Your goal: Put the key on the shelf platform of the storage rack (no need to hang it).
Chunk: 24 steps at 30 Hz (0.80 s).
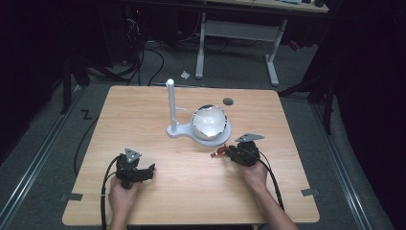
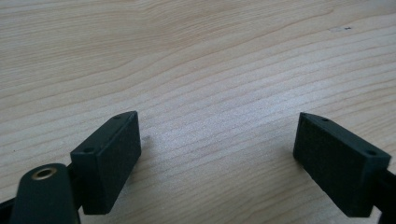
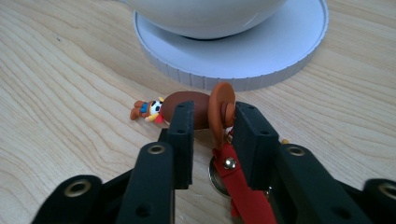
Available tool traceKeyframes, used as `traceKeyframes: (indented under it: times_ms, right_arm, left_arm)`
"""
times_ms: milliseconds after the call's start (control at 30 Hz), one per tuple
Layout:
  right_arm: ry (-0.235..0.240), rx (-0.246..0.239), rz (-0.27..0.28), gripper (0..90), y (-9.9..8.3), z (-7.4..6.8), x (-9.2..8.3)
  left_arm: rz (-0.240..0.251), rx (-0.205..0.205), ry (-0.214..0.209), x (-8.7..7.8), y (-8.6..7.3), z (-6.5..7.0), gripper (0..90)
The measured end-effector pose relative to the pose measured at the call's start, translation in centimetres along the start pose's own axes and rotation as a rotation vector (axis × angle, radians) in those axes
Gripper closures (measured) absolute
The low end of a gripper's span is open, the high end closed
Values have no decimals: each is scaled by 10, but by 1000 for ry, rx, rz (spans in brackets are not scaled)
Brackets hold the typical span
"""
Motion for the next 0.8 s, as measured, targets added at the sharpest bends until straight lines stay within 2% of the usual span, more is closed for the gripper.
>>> traceKeyframes:
  times_ms: [300,433,800]
  right_arm:
    - [-22,-22,-13,827,-2,3,3]
    - [-32,-34,-13,835,-2,4,3]
    - [-19,-46,10,839,3,3,-5]
  left_arm:
    - [0,-2,0,0,0,0,153]
    - [0,-1,0,0,0,0,153]
    - [0,0,0,0,0,0,153]
Point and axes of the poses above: each handheld gripper's, and its own axes: x roughly forward along the jaws, y roughly out of its top, z roughly to its right, the point moved 10 cm from there along x, roughly forward along the jaws, and after that the axes turned 13 degrees about x, right-handed, at the moved point
